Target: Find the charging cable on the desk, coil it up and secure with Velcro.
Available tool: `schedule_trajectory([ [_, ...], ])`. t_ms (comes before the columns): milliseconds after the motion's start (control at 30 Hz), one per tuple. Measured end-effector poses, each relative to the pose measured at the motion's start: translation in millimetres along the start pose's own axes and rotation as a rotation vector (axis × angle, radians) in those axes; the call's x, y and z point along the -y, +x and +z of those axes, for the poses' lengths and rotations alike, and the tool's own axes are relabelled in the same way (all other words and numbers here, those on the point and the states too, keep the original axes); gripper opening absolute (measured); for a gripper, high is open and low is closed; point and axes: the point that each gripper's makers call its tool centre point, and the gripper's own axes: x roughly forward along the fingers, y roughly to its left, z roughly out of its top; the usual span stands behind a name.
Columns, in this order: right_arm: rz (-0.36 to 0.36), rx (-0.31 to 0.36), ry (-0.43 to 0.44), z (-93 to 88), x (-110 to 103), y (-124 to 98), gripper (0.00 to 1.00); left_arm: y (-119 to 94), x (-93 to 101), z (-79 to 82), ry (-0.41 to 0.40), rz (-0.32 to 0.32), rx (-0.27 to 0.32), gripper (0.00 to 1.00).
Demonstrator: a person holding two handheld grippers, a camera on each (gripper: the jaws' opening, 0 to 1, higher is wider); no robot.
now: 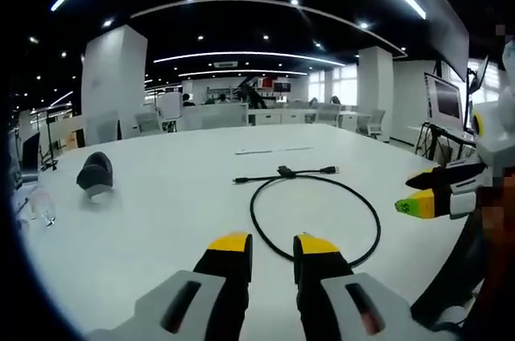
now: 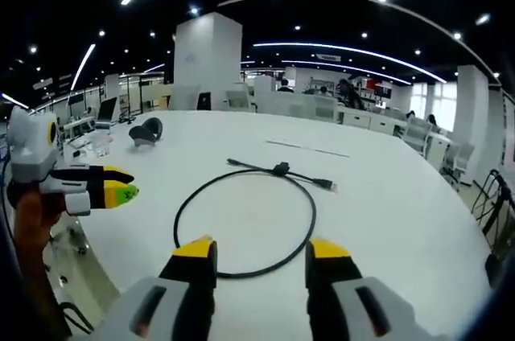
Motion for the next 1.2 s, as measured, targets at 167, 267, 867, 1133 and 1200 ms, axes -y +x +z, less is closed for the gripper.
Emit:
schedule_trajectory([
  [167, 0.008, -0.002, -0.008, -1.2, -0.5, 0.9, 0.45, -2.2, -0.3, 0.1, 0.011, 0.012, 0.004, 0.21],
  [267, 0.011, 0.008, -0.005, 5.1, 4.0, 3.7, 0.45, -2.2, 1.5, 2.1, 0.012, 0.005, 0.014, 0.21],
  [867, -0.014, 0.029, -0.01, 9.5, 12.9, -8.9, 0.45, -9.6, 4.8, 4.0, 0.04, -0.005, 0.026, 0.21],
  [1133, -0.014, 0.039, -0.005, 9.5, 10.2, -9.5, 0.45, -12.4, 8.3, 5.0, 0.049, -0.01, 0.031, 0.21],
  [1200, -0.012, 0.04, -0.007, 9.3, 8.3, -9.9, 0.45, -13.9, 10.5, 7.4, 0.057, -0.011, 0.041, 0.21],
])
